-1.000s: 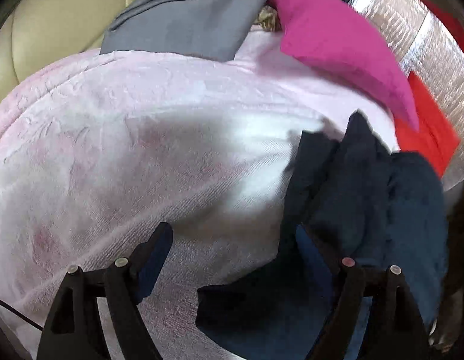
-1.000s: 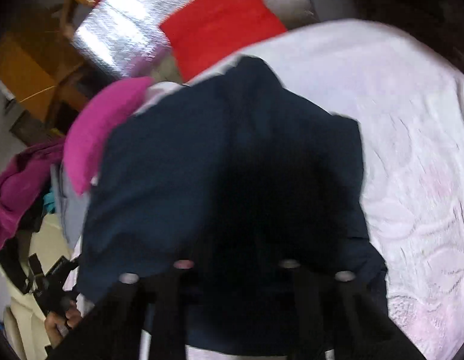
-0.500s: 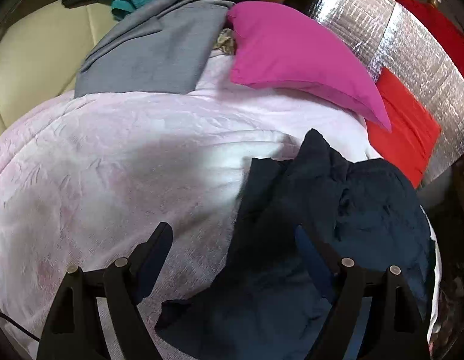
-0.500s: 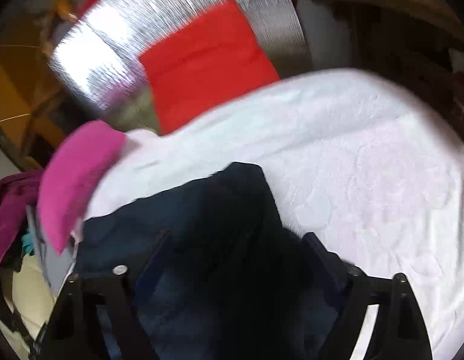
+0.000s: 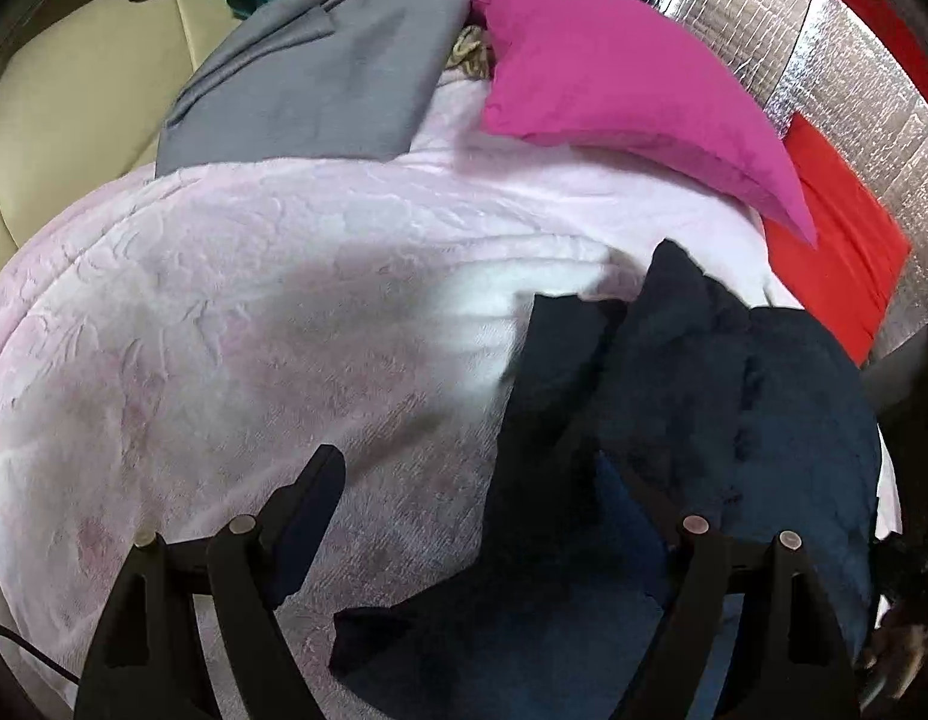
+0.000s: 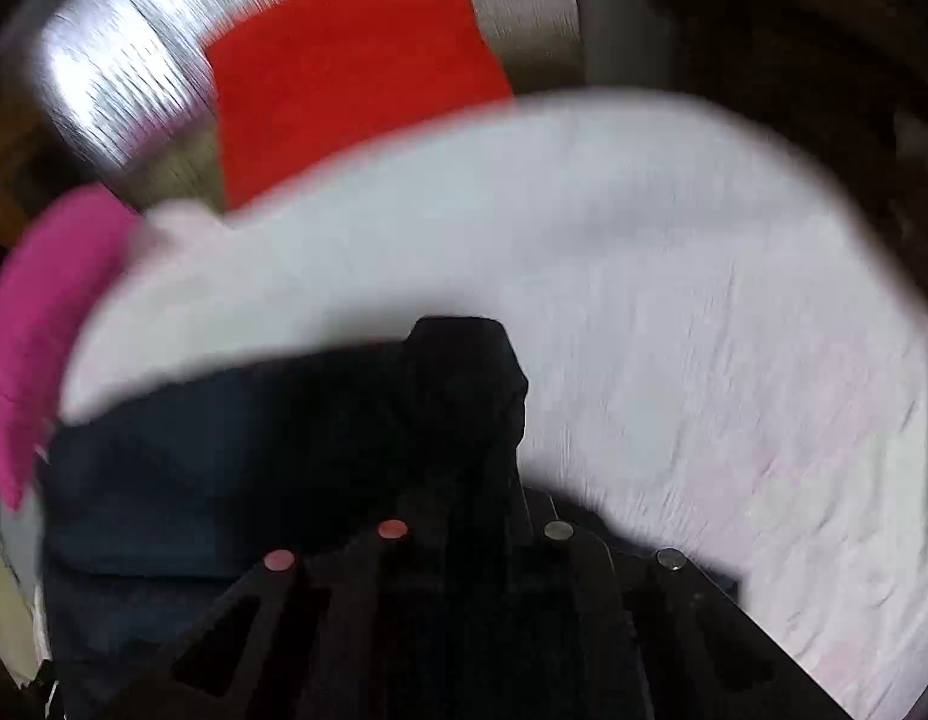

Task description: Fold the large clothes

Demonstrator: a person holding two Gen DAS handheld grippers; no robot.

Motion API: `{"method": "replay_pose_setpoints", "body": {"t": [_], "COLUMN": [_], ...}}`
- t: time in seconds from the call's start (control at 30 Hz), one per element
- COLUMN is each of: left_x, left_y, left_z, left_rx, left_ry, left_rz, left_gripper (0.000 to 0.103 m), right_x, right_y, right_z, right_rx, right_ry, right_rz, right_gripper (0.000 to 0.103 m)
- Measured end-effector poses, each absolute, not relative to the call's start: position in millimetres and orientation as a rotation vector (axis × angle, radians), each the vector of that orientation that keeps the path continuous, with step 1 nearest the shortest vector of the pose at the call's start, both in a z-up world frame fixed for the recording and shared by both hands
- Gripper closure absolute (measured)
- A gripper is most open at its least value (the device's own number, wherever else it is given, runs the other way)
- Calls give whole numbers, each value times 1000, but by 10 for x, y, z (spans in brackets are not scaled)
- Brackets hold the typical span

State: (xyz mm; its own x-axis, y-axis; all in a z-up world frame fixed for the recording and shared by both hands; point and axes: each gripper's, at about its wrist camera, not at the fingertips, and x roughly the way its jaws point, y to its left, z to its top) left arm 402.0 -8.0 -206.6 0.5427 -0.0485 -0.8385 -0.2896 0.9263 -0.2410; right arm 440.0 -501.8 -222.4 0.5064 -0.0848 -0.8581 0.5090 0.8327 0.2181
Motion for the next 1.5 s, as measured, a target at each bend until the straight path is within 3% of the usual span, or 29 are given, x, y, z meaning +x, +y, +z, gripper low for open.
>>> {"method": "replay_pose_setpoints", "body": {"t": [0.1,0.13,0.17,0.27,0.33,0.47,0.53,0.8,1.07,1.27,1.5], "left_x": [4003,3995,3983,3955,3937,3909,3902,3937,3947,3954,3956], "left_y": [-45,-25,-1,20,20,15,12,7,157,118,92], "left_z": [-2067,-2066,-2065,-2049,-2028,-2004,-2015,-2028,-2018,-2016,-2001], "left_rx": [-373,-379,-393,-416,-419,-413,-398,-293,-291,-271,-261], "left_ry": [1002,1004,1008,1010,1006,1009,1021,1056,1063,1068,1064], "left_rz": [156,159,162,158,152,138,135,79,90,79,77], "left_gripper": [18,18,18,18,18,18,18,18,18,18,18], "right_x": [4276,4210,4124,4011,4054,4343,4516,5289,5144,5366,4766], "right_y": [-5018,-5024,-5004,-4698,-4465,-3694,-3406,-2958,-2683,-2109,-2593], "right_z": [-2061,-1987,-1875,-1426,-1248,-1102,-1166,-2014,-1538,-1999,-1626], "right_rx": [507,515,506,397,365,304,362,390,409,251,423], "right_ry": [963,972,931,786,790,859,907,1055,911,1128,1001], "right_rz": [-378,-400,-417,-384,-289,-51,32,-87,49,64,162], "right_gripper": [69,46,39,39,40,59,63,63,61,60,60]}}
